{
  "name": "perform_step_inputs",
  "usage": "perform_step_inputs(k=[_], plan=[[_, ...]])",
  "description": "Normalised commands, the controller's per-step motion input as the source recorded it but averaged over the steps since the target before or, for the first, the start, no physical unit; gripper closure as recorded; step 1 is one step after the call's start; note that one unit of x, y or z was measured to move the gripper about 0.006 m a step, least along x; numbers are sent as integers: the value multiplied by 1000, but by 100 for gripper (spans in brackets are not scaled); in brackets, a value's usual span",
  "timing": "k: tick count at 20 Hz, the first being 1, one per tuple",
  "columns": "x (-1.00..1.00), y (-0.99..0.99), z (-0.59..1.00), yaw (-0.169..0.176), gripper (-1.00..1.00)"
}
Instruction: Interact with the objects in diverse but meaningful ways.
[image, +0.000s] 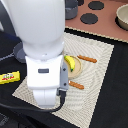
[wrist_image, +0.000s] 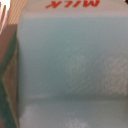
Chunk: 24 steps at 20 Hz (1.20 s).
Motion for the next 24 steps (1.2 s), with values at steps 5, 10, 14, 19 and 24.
perform_step_inputs(k=[5,10,14,19,24], plan=[[51,-115,-218,8,-100],[235,0,106,1,-100],[223,35,545,0,-100],[275,154,867,-7,-100],[370,549,577,-67,-100]])
